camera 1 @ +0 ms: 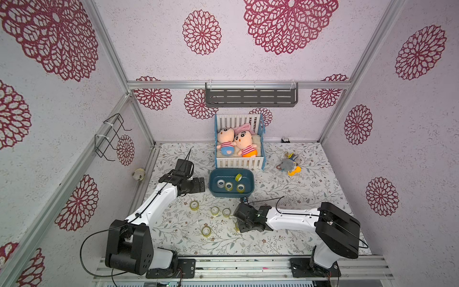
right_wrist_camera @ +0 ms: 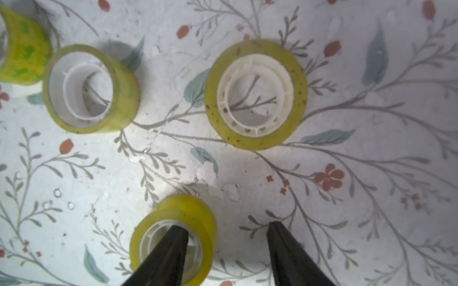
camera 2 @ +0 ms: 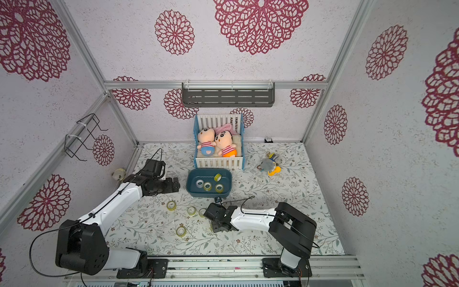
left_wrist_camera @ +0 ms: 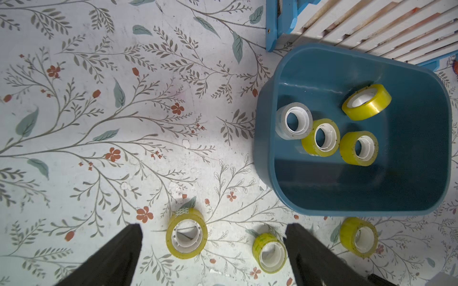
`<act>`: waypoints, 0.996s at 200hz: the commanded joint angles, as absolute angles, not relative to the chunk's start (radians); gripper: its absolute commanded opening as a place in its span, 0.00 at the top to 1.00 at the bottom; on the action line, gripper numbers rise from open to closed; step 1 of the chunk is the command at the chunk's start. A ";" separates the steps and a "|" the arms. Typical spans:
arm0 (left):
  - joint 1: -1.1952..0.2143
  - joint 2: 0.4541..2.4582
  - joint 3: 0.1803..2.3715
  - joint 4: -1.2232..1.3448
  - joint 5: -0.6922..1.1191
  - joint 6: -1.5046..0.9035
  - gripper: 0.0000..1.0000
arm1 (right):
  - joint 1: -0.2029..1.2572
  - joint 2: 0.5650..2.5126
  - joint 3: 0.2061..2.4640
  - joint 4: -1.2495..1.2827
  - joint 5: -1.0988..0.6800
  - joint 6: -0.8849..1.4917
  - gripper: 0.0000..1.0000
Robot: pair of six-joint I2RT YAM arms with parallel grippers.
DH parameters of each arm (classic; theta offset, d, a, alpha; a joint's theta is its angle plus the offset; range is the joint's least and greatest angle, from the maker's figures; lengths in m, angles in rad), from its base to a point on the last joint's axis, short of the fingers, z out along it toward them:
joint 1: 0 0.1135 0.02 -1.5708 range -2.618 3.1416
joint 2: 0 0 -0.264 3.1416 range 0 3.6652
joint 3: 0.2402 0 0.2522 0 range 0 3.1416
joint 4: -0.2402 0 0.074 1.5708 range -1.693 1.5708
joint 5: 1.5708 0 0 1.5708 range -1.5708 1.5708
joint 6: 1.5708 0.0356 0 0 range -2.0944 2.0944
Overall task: Put the transparent tape into the storage box
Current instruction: Pick up the tape at the center of the board.
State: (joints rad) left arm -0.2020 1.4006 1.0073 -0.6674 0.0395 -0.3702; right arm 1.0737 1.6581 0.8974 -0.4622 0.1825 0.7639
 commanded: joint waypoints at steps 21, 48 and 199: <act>-0.196 1.394 1.019 -0.655 0.037 -0.367 0.03 | 1.075 1.638 0.812 -0.412 0.151 0.775 0.69; -0.197 1.401 1.020 -0.657 0.039 -0.367 0.03 | 1.075 1.611 0.784 -0.418 0.169 0.783 0.80; -0.196 1.316 0.993 -0.609 0.088 -0.368 0.03 | 0.736 1.540 1.168 -0.489 0.119 0.608 0.91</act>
State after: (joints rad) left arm -0.2020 1.3731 1.0069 -0.6491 0.0746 -0.3702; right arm 0.7815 1.4246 1.0569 -0.4980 0.1753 0.6930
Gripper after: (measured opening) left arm 0.973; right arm 0.156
